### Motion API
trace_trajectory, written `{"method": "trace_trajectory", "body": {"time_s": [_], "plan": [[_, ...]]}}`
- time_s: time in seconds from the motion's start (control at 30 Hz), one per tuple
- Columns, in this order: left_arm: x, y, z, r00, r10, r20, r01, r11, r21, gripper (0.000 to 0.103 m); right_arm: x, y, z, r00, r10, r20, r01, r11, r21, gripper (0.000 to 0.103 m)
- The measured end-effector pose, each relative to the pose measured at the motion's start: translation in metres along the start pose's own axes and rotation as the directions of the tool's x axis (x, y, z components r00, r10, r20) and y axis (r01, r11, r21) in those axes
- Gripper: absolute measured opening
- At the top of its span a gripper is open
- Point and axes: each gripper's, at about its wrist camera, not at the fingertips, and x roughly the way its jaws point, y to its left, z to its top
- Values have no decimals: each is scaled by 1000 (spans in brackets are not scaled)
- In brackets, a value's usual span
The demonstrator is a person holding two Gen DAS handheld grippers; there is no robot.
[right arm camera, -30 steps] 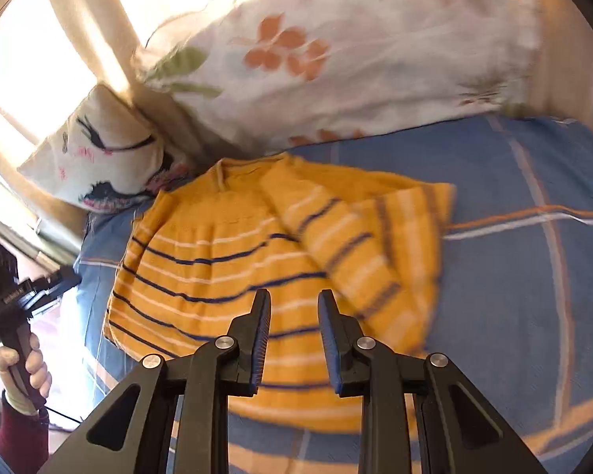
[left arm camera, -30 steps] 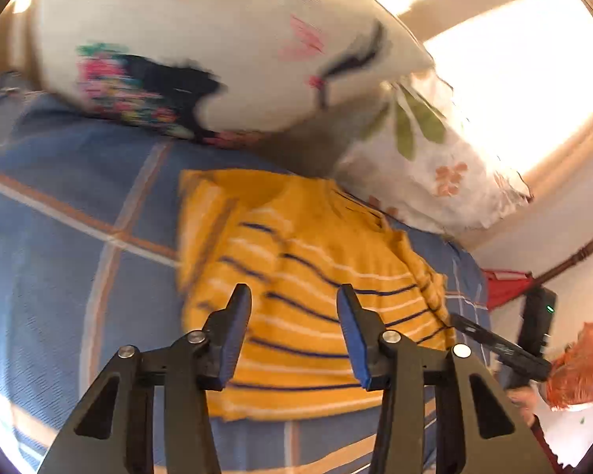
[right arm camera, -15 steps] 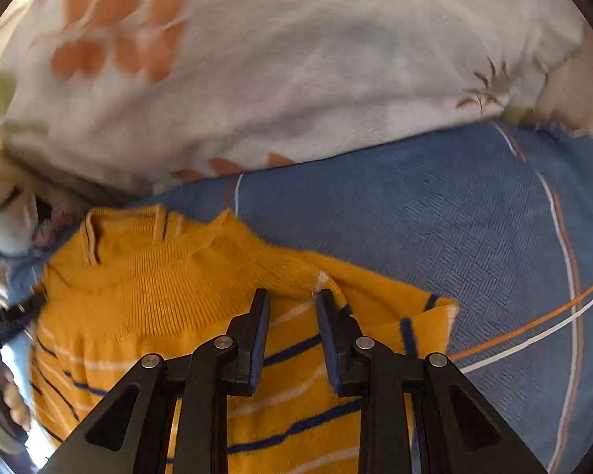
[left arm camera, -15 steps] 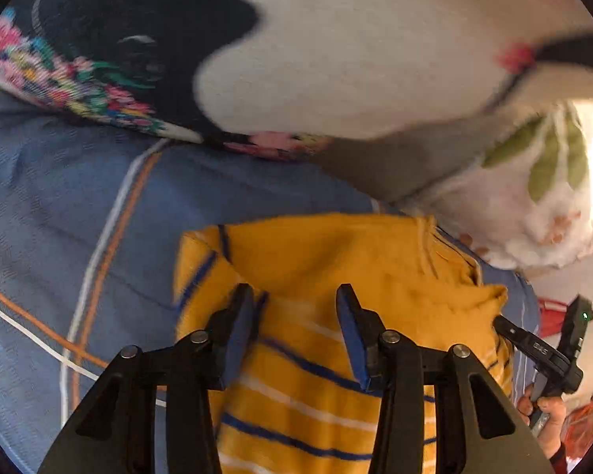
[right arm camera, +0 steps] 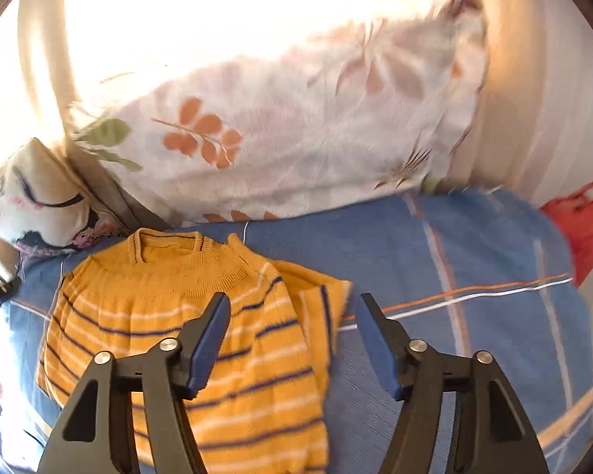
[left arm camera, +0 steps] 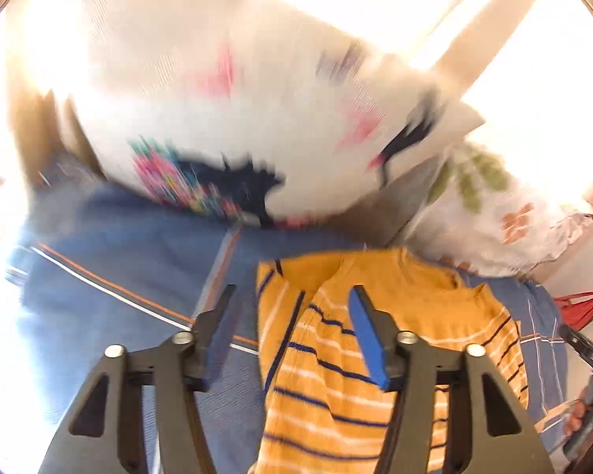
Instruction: Fold small clothes
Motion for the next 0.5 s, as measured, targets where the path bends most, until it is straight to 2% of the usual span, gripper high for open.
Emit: {"method": "trace_trajectory", "body": {"time_s": [0.03, 0.07, 0.1, 0.17, 0.2, 0.27, 0.33, 0.37, 0.4, 0.47, 0.5], "plan": [[-27, 3, -2, 998, 4, 57, -4, 1000, 5, 77, -19, 3, -4, 999, -20, 46, 21, 1000, -17, 78], [-45, -1, -4, 994, 12, 111, -13, 1000, 8, 91, -38, 4, -10, 994, -37, 100, 40, 999, -28, 84], [-63, -5, -8, 986, 24, 165, -26, 1000, 13, 102, -54, 3, -17, 986, -49, 157, 54, 998, -32, 93], [-98, -12, -15, 967, 56, 247, -61, 998, 14, 103, -83, 2, -31, 966, -37, 255, 44, 999, -22, 103], [-110, -16, -17, 963, 71, 261, -75, 997, 9, 103, -93, -2, -40, 960, -2, 279, 7, 1000, -18, 103], [-119, -21, -24, 970, 63, 235, -63, 998, -8, 103, -95, -11, -54, 970, 75, 231, -79, 997, 10, 103], [-114, -31, -33, 988, 56, 146, -53, 998, -20, 103, -84, -22, -66, 987, 73, 140, -84, 994, 71, 103], [-110, -38, -39, 993, 48, 110, -46, 999, -17, 103, -77, -29, -71, 992, 88, 86, -97, 990, 104, 100], [-103, -45, -47, 997, 33, 74, -32, 999, -7, 103, -70, -38, -75, 992, 121, 40, -126, 982, 143, 93], [-88, -68, -68, 1000, -17, 0, 17, 1000, 25, 103, -61, -55, -86, 980, 197, -20, -188, 959, 214, 85], [-84, -79, -78, 999, -47, -27, 48, 998, 42, 103, -60, -64, -92, 969, 243, -36, -227, 942, 249, 85]]}}
